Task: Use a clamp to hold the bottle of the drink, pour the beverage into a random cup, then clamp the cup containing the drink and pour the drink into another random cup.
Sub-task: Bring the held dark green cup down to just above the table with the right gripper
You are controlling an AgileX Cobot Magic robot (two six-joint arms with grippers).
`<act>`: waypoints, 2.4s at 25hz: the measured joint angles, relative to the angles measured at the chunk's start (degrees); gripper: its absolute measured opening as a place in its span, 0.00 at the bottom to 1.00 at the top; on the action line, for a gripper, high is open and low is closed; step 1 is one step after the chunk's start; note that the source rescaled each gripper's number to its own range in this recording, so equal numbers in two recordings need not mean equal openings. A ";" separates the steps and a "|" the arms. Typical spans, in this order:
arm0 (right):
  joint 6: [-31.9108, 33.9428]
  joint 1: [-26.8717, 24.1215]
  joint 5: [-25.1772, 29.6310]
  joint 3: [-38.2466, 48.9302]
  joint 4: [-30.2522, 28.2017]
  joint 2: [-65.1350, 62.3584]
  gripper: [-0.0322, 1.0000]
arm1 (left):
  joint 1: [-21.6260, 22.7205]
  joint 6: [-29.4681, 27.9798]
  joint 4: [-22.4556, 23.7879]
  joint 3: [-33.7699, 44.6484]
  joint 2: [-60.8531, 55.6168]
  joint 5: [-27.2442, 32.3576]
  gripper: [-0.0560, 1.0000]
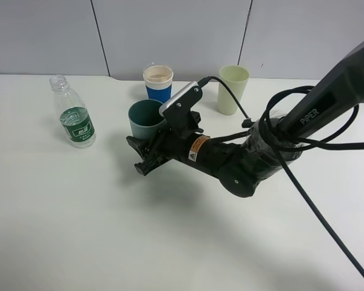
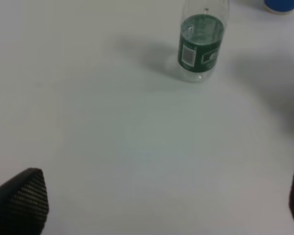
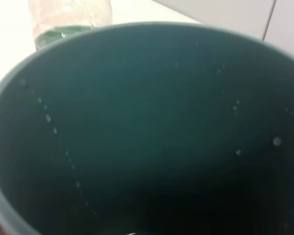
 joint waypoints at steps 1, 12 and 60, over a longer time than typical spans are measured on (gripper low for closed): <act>-0.13 -0.17 0.00 0.00 0.15 0.32 0.03 | 0.00 0.00 0.00 0.00 0.00 0.00 1.00; -1.73 -1.07 -0.63 0.00 1.74 1.46 0.03 | 0.00 0.00 0.00 0.00 0.00 0.00 1.00; 4.21 -1.61 -0.33 -1.22 1.26 5.46 0.11 | 0.00 0.00 0.00 0.00 0.00 0.00 1.00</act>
